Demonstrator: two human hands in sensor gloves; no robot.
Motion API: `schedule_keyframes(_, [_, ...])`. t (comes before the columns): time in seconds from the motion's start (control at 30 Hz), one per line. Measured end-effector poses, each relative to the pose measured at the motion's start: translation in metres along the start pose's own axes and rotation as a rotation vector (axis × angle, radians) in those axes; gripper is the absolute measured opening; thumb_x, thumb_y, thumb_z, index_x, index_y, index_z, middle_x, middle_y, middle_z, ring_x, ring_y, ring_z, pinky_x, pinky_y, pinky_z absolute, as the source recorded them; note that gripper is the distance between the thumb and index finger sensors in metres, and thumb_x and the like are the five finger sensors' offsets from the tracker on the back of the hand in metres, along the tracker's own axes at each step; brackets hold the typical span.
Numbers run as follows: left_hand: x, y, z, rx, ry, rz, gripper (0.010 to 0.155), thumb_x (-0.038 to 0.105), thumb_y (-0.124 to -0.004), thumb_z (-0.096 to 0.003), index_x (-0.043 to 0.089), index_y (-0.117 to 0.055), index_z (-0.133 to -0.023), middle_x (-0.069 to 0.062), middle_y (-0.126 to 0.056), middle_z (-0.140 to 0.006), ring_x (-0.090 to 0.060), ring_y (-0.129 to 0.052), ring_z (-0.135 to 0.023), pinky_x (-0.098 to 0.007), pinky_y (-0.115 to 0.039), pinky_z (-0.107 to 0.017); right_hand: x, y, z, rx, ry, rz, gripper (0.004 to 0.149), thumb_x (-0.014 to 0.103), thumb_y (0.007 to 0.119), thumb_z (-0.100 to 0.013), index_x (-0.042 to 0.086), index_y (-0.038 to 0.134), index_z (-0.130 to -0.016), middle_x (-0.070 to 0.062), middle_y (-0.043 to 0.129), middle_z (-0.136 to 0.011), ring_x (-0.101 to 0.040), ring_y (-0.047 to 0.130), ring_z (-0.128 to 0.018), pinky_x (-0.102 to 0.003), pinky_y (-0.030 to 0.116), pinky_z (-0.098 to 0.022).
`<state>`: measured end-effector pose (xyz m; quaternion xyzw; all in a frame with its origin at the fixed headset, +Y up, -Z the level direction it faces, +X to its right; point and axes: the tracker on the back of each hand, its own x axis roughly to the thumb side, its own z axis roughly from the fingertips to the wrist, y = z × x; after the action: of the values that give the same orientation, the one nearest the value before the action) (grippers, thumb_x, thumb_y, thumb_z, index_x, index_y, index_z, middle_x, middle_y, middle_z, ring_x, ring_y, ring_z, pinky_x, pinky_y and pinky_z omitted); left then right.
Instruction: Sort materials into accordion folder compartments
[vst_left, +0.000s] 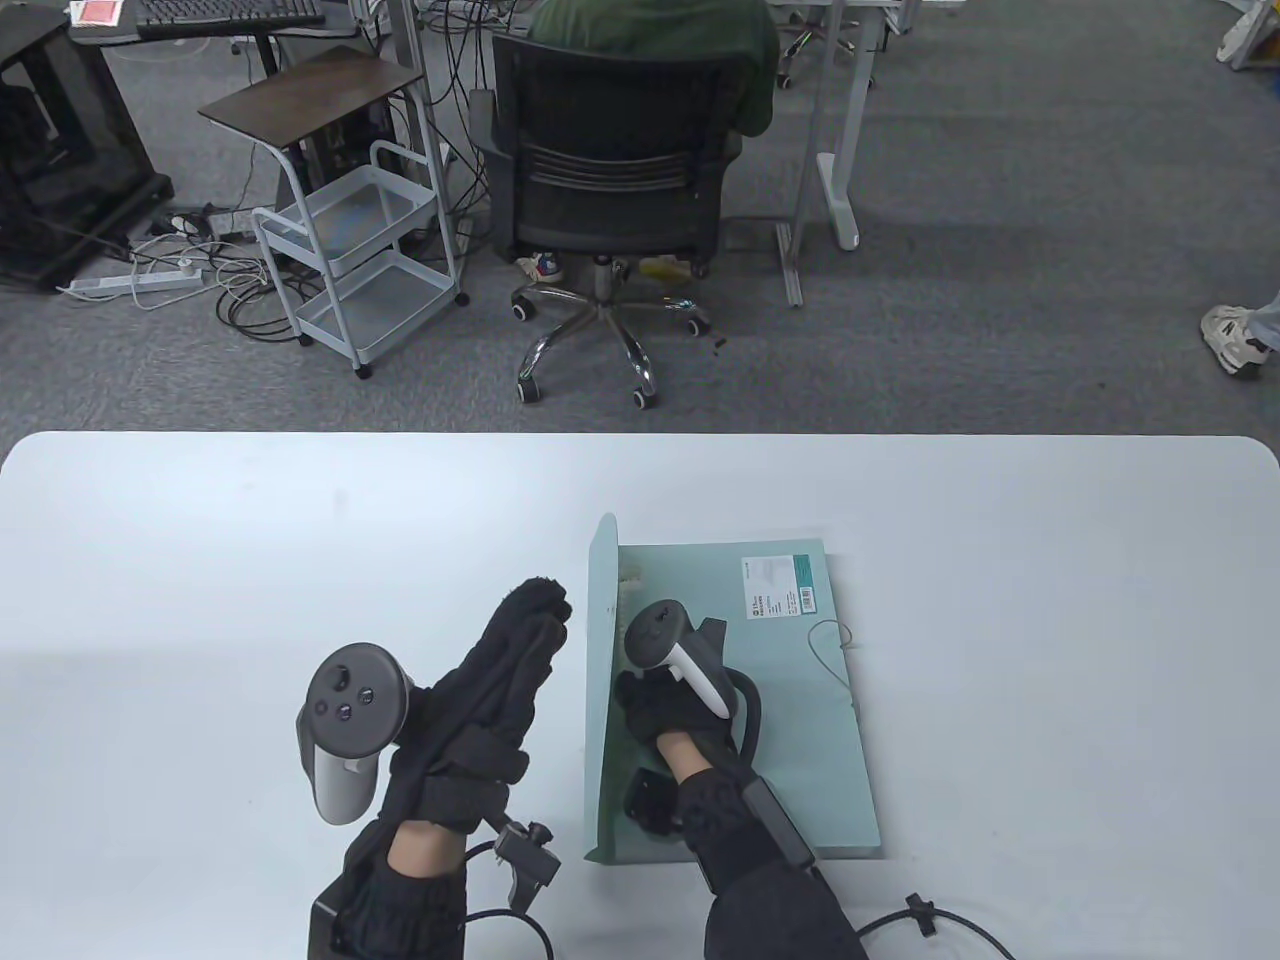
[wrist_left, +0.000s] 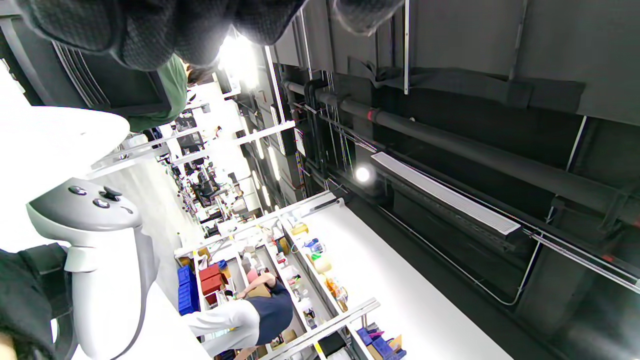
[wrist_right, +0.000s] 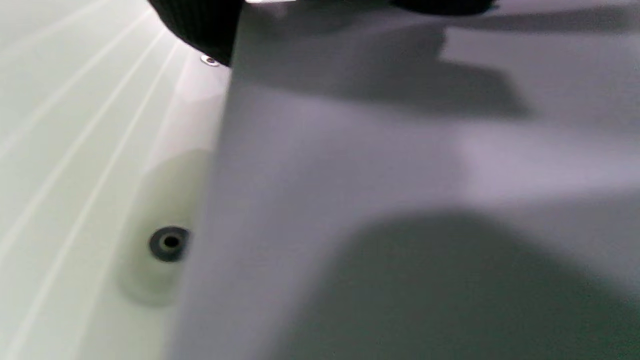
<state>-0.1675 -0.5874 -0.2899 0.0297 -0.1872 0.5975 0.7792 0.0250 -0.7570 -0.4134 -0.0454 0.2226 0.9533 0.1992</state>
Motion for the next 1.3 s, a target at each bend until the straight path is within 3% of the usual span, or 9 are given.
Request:
schedule_keyframes(0.33, [-0.004, 0.0, -0.001, 0.008, 0.019, -0.012, 0.063, 0.035, -0.049, -0.0761, -0.008, -0.042, -0.121, -0.044, -0.052, -0.118, -0.071, -0.061, -0.1, -0.077, -0.058, -0.067, 0.013, 0.012, 0.0, 0.005, 0.055, 0.142, 0.069, 0.038, 0.053, -0.069, -0.004, 0.023, -0.114, -0.035, 0.019, -0.108, -0.052, 0.043, -0.082, -0.062, 0.046, -0.063])
schedule_keyframes(0.53, [-0.011, -0.001, -0.005, 0.009, 0.057, -0.022, 0.063, 0.035, -0.048, -0.0762, -0.008, -0.042, -0.121, -0.045, -0.051, -0.118, -0.071, -0.061, -0.099, -0.077, -0.058, -0.067, 0.009, 0.006, 0.002, 0.004, 0.035, 0.083, 0.065, 0.037, 0.048, -0.07, -0.005, 0.029, -0.116, -0.033, 0.025, -0.111, -0.053, 0.046, -0.084, -0.062, 0.048, -0.064])
schedule_keyframes(0.73, [-0.02, -0.001, -0.009, 0.023, 0.125, -0.051, 0.06, 0.031, -0.048, -0.0762, -0.009, -0.042, -0.12, -0.045, -0.051, -0.118, -0.072, -0.06, -0.1, -0.077, -0.057, -0.067, -0.005, -0.02, 0.013, 0.032, -0.03, -0.147, 0.059, 0.033, 0.045, -0.07, -0.001, 0.032, -0.117, -0.034, 0.03, -0.114, -0.054, 0.049, -0.088, -0.063, 0.05, -0.065])
schedule_keyframes(0.93, [-0.034, -0.006, -0.017, 0.002, 0.204, -0.118, 0.057, 0.022, -0.059, -0.0742, -0.009, -0.043, -0.119, -0.041, -0.052, -0.119, -0.069, -0.059, -0.102, -0.073, -0.055, -0.071, -0.022, -0.06, 0.042, -0.087, -0.139, -0.288, 0.053, 0.025, 0.045, -0.07, -0.001, 0.038, -0.115, -0.032, 0.04, -0.112, -0.055, 0.053, -0.088, -0.063, 0.054, -0.063])
schedule_keyframes(1.07, [-0.046, -0.019, -0.024, -0.042, 0.253, -0.195, 0.056, 0.018, -0.063, -0.0726, -0.005, -0.045, -0.12, -0.037, -0.053, -0.12, -0.065, -0.058, -0.105, -0.071, -0.054, -0.073, -0.039, -0.076, 0.06, -0.154, -0.169, -0.336, 0.051, 0.023, 0.047, -0.069, -0.001, 0.044, -0.114, -0.031, 0.046, -0.111, -0.054, 0.056, -0.088, -0.063, 0.055, -0.063])
schedule_keyframes(1.3, [-0.062, -0.053, -0.031, -0.156, 0.278, -0.286, 0.054, 0.02, -0.062, -0.0727, 0.0, -0.046, -0.12, -0.033, -0.053, -0.122, -0.062, -0.056, -0.108, -0.069, -0.054, -0.074, -0.065, -0.082, 0.069, -0.203, -0.17, -0.369, 0.049, 0.021, 0.05, -0.068, 0.0, 0.047, -0.113, -0.03, 0.049, -0.111, -0.053, 0.058, -0.089, -0.064, 0.054, -0.064])
